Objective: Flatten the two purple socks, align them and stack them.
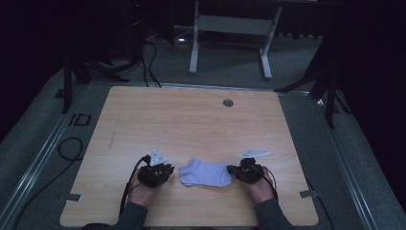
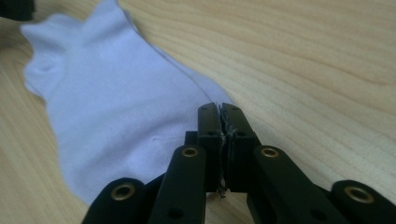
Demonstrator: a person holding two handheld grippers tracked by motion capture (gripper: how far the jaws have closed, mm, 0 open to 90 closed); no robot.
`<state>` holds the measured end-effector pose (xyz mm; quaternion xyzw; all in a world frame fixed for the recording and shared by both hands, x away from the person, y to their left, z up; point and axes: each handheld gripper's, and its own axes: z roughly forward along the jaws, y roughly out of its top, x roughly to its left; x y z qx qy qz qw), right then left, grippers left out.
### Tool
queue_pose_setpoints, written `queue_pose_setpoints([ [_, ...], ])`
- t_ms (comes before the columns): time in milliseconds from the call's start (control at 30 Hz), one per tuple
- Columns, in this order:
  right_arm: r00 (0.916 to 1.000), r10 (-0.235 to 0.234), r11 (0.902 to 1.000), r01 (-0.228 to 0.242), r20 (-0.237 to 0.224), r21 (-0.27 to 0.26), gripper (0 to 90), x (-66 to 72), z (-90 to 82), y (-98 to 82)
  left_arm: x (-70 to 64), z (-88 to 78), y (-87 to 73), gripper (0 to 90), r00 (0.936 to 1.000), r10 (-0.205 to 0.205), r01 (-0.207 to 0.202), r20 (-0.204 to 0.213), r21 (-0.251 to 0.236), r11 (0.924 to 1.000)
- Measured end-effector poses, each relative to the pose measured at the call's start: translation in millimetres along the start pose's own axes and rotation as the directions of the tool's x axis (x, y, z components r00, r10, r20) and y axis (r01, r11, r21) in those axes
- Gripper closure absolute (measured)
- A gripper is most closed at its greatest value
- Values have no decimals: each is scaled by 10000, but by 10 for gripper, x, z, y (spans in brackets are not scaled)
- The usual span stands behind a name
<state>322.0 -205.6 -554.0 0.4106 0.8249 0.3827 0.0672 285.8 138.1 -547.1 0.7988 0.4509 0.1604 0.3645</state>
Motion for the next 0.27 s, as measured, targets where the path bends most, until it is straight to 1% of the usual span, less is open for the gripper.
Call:
queue_pose_setpoints([
  [33,10000,5,9999,-5,-50,-104,862,0,-18,4,29,13,6,791,9998,37,-36,-198,34,10000],
  [67,9999,36,9995,-41,-158,-324,851,-6,-59,9,41,21,6,790,9997,1,0,-256,25,10000],
  [100,9998,28,9991,-36,-197,-415,837,-11,-73,11,52,27,7,789,9997,-51,52,-243,19,10000],
  [167,9997,45,9987,-56,-220,-510,805,-20,-92,11,63,35,9,789,9994,-3,5,-350,53,10000],
  [200,9998,48,9985,-59,-205,-536,782,-25,-97,10,65,39,10,789,9992,27,-24,-399,84,10000],
  [267,9998,69,9983,-80,-203,-573,695,-36,-105,8,70,52,13,789,9986,103,-97,-510,123,9999],
])
